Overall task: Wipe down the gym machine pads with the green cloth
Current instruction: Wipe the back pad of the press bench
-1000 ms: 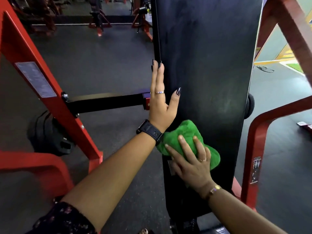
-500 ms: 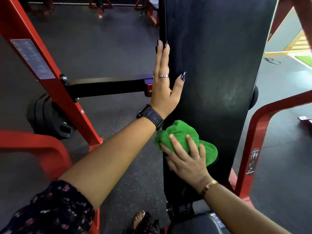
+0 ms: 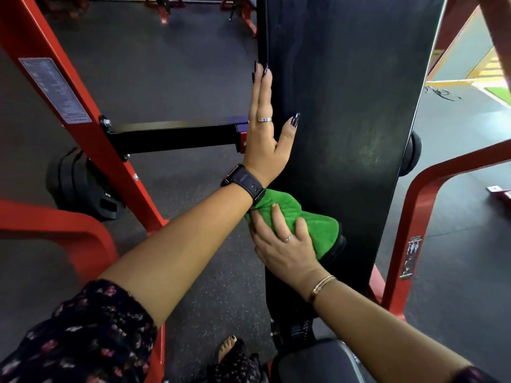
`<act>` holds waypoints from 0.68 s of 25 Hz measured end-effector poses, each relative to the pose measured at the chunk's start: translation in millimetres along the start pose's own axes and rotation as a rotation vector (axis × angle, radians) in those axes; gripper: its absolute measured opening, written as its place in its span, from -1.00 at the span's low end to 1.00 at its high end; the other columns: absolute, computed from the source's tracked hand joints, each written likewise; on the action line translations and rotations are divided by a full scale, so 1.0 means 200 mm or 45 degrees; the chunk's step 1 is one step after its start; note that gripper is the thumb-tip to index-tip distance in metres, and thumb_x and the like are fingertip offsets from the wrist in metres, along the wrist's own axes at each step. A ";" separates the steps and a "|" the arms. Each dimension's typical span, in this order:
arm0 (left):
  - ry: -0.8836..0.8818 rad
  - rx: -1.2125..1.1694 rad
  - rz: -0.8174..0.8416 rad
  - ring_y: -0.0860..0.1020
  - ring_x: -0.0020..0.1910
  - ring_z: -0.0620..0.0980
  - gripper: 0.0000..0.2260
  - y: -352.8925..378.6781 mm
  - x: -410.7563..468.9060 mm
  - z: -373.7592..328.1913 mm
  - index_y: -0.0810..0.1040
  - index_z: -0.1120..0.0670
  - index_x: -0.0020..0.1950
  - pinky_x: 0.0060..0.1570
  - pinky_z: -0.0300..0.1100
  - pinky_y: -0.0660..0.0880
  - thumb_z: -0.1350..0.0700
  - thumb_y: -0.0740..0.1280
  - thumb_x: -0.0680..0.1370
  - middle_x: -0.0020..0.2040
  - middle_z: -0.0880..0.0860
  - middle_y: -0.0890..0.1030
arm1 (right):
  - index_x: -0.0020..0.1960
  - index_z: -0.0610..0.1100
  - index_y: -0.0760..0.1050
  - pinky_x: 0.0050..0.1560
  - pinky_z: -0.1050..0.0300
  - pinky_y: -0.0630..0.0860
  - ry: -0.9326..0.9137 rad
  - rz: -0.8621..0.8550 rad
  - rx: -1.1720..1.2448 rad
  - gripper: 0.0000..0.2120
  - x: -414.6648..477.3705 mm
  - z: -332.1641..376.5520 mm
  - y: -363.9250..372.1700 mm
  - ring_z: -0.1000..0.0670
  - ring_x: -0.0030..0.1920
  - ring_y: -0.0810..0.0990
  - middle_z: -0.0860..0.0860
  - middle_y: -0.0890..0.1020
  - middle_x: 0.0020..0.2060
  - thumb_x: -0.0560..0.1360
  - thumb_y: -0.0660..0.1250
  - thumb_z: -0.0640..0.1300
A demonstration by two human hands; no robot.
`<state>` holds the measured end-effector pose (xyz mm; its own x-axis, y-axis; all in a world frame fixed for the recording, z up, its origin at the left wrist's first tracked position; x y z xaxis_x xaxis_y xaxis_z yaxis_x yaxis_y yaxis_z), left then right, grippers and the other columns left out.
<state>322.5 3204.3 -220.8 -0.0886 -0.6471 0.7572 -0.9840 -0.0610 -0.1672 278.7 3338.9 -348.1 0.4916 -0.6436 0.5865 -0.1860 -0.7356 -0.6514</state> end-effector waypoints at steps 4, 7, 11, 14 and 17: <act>-0.023 0.003 -0.011 0.02 0.46 -0.15 -0.42 0.00 0.00 -0.01 0.03 0.42 0.43 0.48 -0.16 0.02 0.27 0.25 0.53 0.46 0.41 0.04 | 0.24 -0.12 0.49 0.01 -0.14 0.30 -0.197 0.075 -0.068 -0.64 -0.13 0.12 0.07 -0.16 0.30 0.32 -0.04 0.46 0.34 0.52 0.09 -0.11; -0.077 -0.010 -0.026 0.06 0.46 0.00 -0.42 0.00 -0.03 -0.01 0.03 0.42 0.43 0.47 -0.15 0.04 0.32 0.26 0.53 0.46 0.40 0.06 | 0.24 -0.14 0.50 0.02 -0.10 0.30 -0.255 0.147 -0.089 -0.57 -0.17 0.15 0.10 -0.14 0.28 0.32 -0.05 0.50 0.31 0.54 -0.05 -0.19; -0.155 0.004 -0.020 0.07 0.46 -0.03 -0.41 0.02 -0.17 0.02 0.01 0.38 0.45 0.46 -0.25 0.03 0.30 0.25 0.54 0.48 0.36 0.06 | 0.21 -0.11 0.55 -0.01 -0.10 0.30 -0.397 0.223 -0.098 -0.54 -0.31 0.22 0.15 -0.14 0.27 0.33 -0.04 0.55 0.26 0.52 -0.06 -0.19; -0.173 0.005 -0.010 0.06 0.47 0.00 -0.40 0.04 -0.29 0.06 -0.02 0.34 0.46 0.47 -0.20 0.05 0.24 0.23 0.54 0.49 0.33 0.06 | 0.15 -0.05 0.58 -0.01 -0.08 0.29 -0.483 0.321 -0.040 -0.51 -0.46 0.29 0.19 -0.10 0.27 0.33 0.01 0.59 0.19 0.52 -0.09 -0.21; -0.193 0.017 -0.023 0.04 0.48 -0.12 -0.39 0.05 -0.38 0.08 -0.03 0.31 0.47 0.46 -0.20 0.06 0.21 0.23 0.55 0.49 0.29 0.06 | 0.16 -0.05 0.56 -0.01 -0.06 0.29 -0.512 0.376 -0.030 -0.50 -0.56 0.34 0.22 -0.06 0.27 0.34 0.05 0.59 0.19 0.53 -0.12 -0.24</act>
<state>321.5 3240.6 -290.6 -0.0452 -0.7532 0.6562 -0.9830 -0.0835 -0.1635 273.0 3393.3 -475.9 0.7035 -0.6960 0.1438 -0.3833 -0.5420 -0.7479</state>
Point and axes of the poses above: each hand's wrist, its own x-axis towards the middle knuckle, its own y-axis out of the palm, z = x × y, the point moved 3 cm from there along x, towards the middle knuckle
